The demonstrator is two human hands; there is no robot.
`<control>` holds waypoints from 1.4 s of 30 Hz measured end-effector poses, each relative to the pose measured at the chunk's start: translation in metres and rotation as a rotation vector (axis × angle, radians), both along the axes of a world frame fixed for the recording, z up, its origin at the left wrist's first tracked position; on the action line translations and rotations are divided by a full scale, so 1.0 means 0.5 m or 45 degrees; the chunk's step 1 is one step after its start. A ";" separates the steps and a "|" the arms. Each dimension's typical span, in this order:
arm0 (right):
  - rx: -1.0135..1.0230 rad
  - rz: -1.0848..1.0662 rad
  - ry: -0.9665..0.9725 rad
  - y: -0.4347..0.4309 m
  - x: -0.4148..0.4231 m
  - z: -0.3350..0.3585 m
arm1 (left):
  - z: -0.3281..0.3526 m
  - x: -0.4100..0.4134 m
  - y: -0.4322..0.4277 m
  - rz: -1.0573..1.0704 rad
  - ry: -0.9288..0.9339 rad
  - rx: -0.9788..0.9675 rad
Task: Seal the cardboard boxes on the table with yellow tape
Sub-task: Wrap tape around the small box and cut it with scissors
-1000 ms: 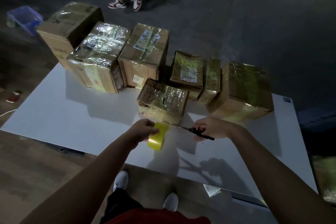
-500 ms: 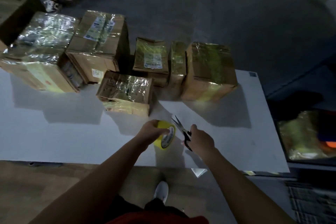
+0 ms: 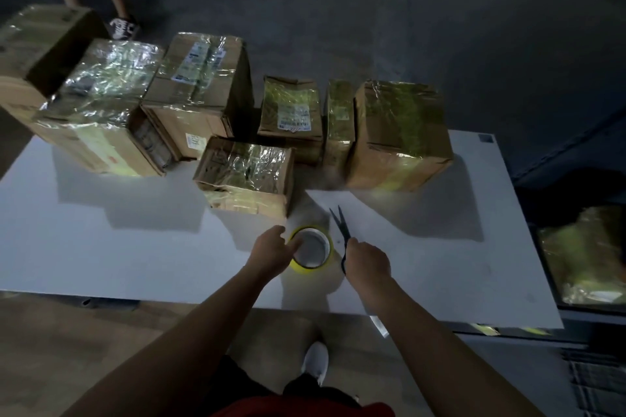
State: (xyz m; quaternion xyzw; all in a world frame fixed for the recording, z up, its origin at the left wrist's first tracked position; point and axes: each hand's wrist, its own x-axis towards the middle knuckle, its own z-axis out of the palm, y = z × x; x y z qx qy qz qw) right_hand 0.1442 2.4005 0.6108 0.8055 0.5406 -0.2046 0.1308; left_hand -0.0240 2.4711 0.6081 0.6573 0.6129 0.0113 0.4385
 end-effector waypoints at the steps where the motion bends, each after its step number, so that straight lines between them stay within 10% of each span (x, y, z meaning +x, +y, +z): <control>1: 0.022 0.000 0.003 0.003 -0.003 0.005 | 0.010 0.000 -0.002 -0.076 0.025 0.109; 8: 0.185 0.114 -0.031 0.065 -0.038 0.067 | 0.097 -0.078 0.100 -0.323 0.062 1.113; 17: 0.380 0.006 0.168 0.135 -0.141 0.123 | 0.092 -0.134 0.206 -0.741 0.313 1.067; 25: 0.212 -0.837 0.892 0.200 -0.227 0.152 | 0.108 -0.138 0.173 -0.787 0.328 0.863; 30: 0.206 -0.810 0.820 0.223 -0.259 0.127 | 0.130 -0.186 0.126 -0.528 -0.140 0.748; 33: 0.240 -0.726 0.805 0.246 -0.261 0.127 | 0.138 -0.221 0.203 -0.257 -0.036 0.836; 38: 0.156 -0.529 0.659 0.285 -0.310 0.135 | 0.093 -0.266 0.283 -0.183 -0.218 0.067; 42: 0.338 -0.660 0.691 0.278 -0.395 0.124 | 0.048 -0.288 0.257 0.219 -0.290 -0.050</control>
